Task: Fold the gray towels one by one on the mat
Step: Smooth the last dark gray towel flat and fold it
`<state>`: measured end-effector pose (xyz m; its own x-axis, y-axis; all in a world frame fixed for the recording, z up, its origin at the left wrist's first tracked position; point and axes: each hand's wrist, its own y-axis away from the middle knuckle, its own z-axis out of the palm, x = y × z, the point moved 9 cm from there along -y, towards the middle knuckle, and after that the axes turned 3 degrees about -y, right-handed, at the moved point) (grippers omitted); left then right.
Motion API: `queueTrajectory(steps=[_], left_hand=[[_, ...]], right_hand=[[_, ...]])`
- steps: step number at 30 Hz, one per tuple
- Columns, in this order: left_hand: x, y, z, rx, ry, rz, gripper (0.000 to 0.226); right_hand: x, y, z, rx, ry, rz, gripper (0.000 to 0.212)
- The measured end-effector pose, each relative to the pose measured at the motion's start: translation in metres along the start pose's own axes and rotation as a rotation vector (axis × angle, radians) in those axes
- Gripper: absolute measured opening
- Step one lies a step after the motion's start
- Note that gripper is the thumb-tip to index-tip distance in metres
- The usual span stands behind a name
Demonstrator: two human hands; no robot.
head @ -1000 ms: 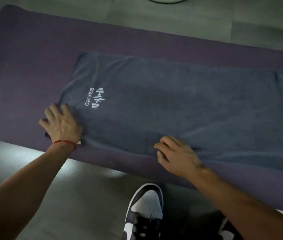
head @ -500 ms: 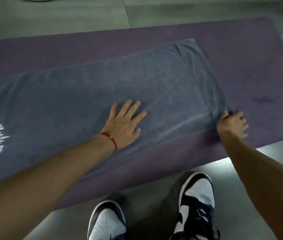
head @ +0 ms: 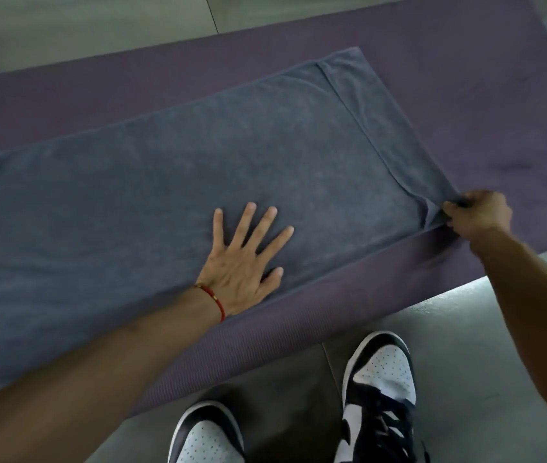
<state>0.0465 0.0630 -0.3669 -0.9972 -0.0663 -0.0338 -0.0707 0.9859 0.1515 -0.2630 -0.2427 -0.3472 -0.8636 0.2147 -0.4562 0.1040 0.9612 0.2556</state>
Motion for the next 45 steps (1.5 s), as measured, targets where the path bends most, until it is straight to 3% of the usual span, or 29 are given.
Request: queueTrajectory(steps=[4, 9, 13, 15, 18, 20, 24, 28, 30, 32, 35, 37, 40, 42, 45], left_hand=[[-0.001, 0.021, -0.009, 0.042, 0.063, -0.088, 0.073], [0.004, 0.072, 0.003, 0.039, 0.060, -0.058, 0.073], [-0.007, 0.090, 0.006, 0.017, 0.061, -0.076, 0.074], [-0.015, 0.099, 0.009, -0.003, 0.072, -0.088, 0.074], [-0.025, 0.107, 0.008, 0.011, 0.117, -0.135, 0.073], [-0.033, 0.103, -0.003, 0.060, 0.218, -0.191, 0.067], [-0.087, 0.089, -0.037, 0.318, 0.686, -0.467, 0.049], [-0.164, 0.129, -0.034, 0.590, 1.619, -1.088, 0.028], [-0.179, 0.169, -0.029, 0.678, 1.990, -1.246, 0.043], [-0.190, 0.219, -0.033, 0.849, 2.183, -1.255, 0.054], [-0.197, 0.311, -0.023, 0.980, 2.134, -1.448, 0.051], [-0.192, 0.360, 0.001, 0.887, 2.055, -1.655, 0.043], [-0.183, 0.403, 0.034, 0.707, 1.915, -1.848, 0.021], [-0.186, 0.414, 0.041, 0.553, 1.694, -1.830, 0.006], [-0.193, 0.429, 0.036, 0.321, 1.235, -1.775, 0.016]], right_hand=[[-0.012, 0.012, 0.004, 0.009, 0.000, -0.014, 0.031], [-0.055, 0.039, -0.001, 0.125, 0.010, -0.294, 0.038], [-0.105, 0.063, 0.017, 0.082, 0.040, -0.392, 0.041], [-0.112, 0.061, 0.019, 0.112, 0.019, -0.286, 0.046], [-0.105, 0.062, 0.022, 0.137, -0.137, 0.027, 0.056], [-0.128, 0.075, 0.034, 0.138, -0.282, -0.009, 0.053], [-0.230, 0.157, 0.091, -0.029, -0.374, -0.382, 0.033], [-0.328, 0.318, 0.164, -0.416, -0.410, -0.837, 0.030], [-0.354, 0.417, 0.192, -0.656, -0.342, -1.121, 0.027], [-0.365, 0.507, 0.213, -0.887, -0.215, -1.346, 0.025], [-0.358, 0.609, 0.244, -1.331, 0.093, -1.511, 0.024], [-0.359, 0.641, 0.259, -1.426, 0.367, -1.679, 0.024], [-0.388, 0.637, 0.285, -1.223, 0.780, -1.914, 0.022], [-0.413, 0.613, 0.308, -1.002, 1.014, -1.997, 0.017], [-0.458, 0.578, 0.339, -0.725, 1.041, -1.988, 0.025]])
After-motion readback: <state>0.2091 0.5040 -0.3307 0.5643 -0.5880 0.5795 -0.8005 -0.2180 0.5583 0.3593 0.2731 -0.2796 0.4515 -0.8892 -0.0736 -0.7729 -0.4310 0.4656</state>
